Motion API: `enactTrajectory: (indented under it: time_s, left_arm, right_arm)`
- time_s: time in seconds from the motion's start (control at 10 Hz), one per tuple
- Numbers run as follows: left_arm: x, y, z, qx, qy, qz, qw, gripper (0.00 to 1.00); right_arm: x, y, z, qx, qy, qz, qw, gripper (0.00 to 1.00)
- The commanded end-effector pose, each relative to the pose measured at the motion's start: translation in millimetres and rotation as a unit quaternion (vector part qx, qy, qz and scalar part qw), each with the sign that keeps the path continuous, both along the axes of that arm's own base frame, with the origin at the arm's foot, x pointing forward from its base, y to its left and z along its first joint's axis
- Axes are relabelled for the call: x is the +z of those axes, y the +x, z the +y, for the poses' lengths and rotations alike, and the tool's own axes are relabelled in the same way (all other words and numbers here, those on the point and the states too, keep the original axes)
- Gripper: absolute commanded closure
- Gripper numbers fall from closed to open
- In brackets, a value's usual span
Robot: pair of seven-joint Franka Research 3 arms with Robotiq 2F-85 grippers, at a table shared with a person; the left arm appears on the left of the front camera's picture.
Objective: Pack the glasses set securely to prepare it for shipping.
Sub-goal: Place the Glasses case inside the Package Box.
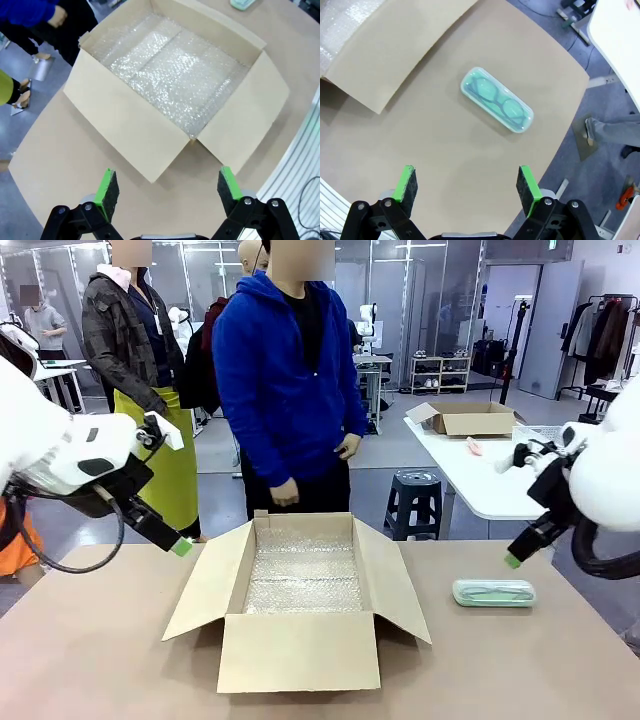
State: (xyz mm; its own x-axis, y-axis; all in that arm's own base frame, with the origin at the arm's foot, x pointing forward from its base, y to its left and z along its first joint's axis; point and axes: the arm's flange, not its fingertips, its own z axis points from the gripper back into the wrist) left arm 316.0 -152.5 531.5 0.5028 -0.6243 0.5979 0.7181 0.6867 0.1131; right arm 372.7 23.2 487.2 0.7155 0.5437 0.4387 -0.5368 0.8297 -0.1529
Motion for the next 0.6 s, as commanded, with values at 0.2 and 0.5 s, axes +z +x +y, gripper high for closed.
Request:
enactTrajectory:
  time_s: [0.2, 0.5]
  left_arm:
    - [3.9, -2.1, 6.0, 0.009, -0.005, 0.004, 1.0, 0.0]
    - [3.9, -2.1, 6.0, 0.009, -0.005, 0.004, 1.0, 0.0]
  right_arm:
    - [0.7, 0.2, -5.4, -0.006, 0.003, -0.001, 1.0, 0.0]
    - [0.7, 0.2, -5.4, -0.006, 0.003, -0.001, 1.0, 0.0]
